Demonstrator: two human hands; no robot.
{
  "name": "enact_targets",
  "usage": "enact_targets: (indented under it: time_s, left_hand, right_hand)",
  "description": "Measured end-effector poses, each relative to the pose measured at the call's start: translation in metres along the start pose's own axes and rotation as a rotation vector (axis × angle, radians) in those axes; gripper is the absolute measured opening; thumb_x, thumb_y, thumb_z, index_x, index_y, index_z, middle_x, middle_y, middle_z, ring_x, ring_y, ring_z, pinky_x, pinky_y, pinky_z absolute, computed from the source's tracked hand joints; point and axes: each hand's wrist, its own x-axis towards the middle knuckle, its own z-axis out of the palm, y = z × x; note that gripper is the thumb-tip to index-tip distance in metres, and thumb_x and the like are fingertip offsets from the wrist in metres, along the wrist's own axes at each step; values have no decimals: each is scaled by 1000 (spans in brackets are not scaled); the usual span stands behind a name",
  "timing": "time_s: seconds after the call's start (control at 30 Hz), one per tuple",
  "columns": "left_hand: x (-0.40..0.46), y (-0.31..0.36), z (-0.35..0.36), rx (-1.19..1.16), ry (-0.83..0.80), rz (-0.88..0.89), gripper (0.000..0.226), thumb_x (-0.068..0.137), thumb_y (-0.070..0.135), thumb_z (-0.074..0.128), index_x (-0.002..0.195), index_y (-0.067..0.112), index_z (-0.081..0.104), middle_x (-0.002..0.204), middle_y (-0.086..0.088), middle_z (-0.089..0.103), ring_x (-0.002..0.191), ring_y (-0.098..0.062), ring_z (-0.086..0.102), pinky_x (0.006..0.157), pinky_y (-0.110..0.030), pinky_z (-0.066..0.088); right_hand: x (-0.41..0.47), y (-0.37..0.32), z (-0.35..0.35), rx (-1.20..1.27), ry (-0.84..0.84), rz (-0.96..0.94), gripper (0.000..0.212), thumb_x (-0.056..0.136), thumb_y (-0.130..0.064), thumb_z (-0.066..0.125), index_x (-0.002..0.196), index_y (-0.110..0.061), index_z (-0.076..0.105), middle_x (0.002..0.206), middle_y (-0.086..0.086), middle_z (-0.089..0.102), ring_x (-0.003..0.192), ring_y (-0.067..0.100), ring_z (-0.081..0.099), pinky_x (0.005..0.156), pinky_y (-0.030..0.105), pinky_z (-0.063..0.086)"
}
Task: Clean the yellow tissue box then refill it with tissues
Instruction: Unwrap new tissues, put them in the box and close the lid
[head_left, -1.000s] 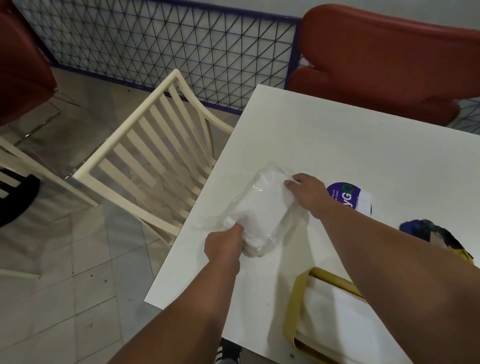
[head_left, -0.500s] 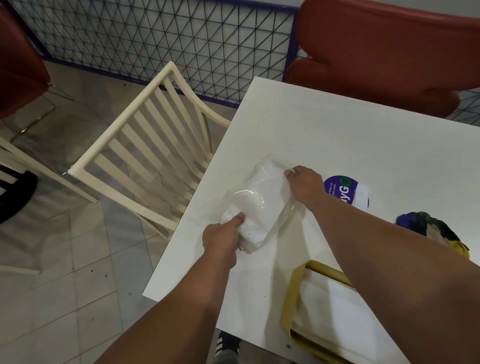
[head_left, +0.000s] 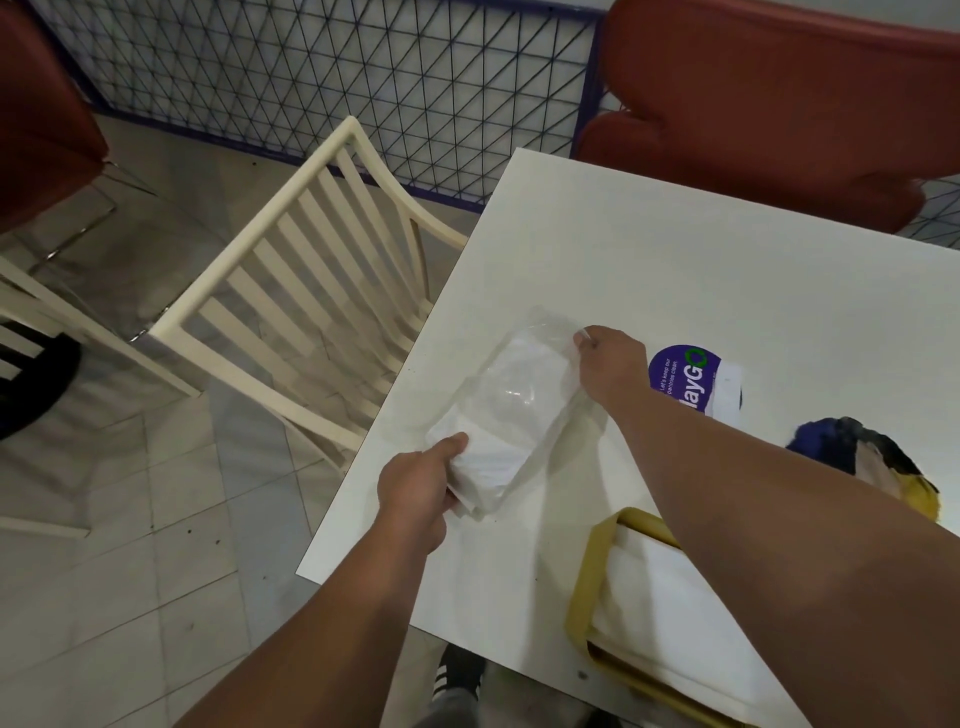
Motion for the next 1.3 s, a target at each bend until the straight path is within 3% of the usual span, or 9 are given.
enact_targets:
  time_s: [0.13, 0.23, 0.37, 0.57, 0.73, 0.9, 1.0, 1.13, 1.3]
  left_hand:
    - [-2, -9, -22, -122, -8, -3, 39, 70, 24, 79, 100, 2, 68, 98, -8, 73, 83, -28, 69, 71, -37, 54]
    - [-6, -12, -23, -217, -91, -12, 48, 66, 33, 83, 106, 12, 69, 105, -4, 73, 97, -24, 69, 92, -42, 51]
    - [-8, -16, -17, -168, -52, 14, 56, 60, 24, 87, 110, 8, 66, 104, -9, 73, 82, -21, 68, 64, -30, 51]
    - [-11, -22, -55, -215, -107, 38, 52, 70, 13, 79, 118, 7, 60, 105, -9, 73, 94, -28, 71, 90, -48, 53]
    - [-16, -26, -63, -190, -115, 26, 58, 67, 19, 80, 119, 10, 57, 107, -9, 72, 94, -30, 70, 71, -43, 55]
    - [-23, -22, -60, -234, -159, 28, 36, 78, 9, 72, 111, 13, 61, 99, -5, 74, 86, -25, 72, 65, -35, 52]
    - [-28, -22, -62, -253, -172, 20, 38, 78, 7, 72, 113, 13, 60, 100, -5, 74, 86, -24, 72, 63, -36, 53]
    - [-31, -23, -72, -255, -198, 45, 38, 79, 6, 71, 116, 10, 61, 106, -8, 73, 91, -27, 71, 63, -36, 54]
    - [-41, -28, -96, -265, -249, 88, 33, 83, 3, 65, 113, 15, 63, 107, -7, 72, 96, -27, 70, 76, -43, 57]
  right_hand:
    - [-2, 0, -2, 7, 9, 36, 30, 101, -26, 37, 84, -13, 58, 84, 4, 59, 76, 22, 49, 65, 28, 33]
    - [-4, -2, 2, -1, 8, 31, 30, 101, -28, 37, 95, -14, 63, 87, 0, 57, 82, 19, 48, 70, 25, 32]
    - [-5, -5, 3, -21, 28, 24, 32, 101, -28, 37, 92, -10, 62, 84, 0, 57, 82, 21, 50, 70, 25, 31]
    - [-5, -10, 1, -64, 59, 51, 33, 102, -30, 35, 100, -12, 62, 92, 5, 61, 84, 22, 52, 71, 24, 31]
    - [-23, -15, -2, 109, 170, 60, 57, 89, -45, 59, 137, -18, 45, 134, 11, 49, 123, 29, 47, 95, 37, 41]
    - [-63, -32, 11, 443, 182, 593, 97, 72, -55, 73, 144, -9, 27, 141, 15, 38, 124, 36, 45, 101, 44, 42]
    - [-73, -32, 26, 741, 73, 739, 69, 65, -51, 71, 113, -6, 52, 102, 7, 59, 88, 27, 61, 84, 44, 54]
    - [-74, -38, 25, 352, -39, 540, 8, 88, -16, 51, 94, -13, 48, 88, 10, 51, 96, 20, 51, 73, 26, 40]
    - [-81, -48, 29, 38, -115, 399, 37, 91, -27, 50, 122, -7, 53, 120, 13, 59, 102, 28, 53, 59, 27, 36]
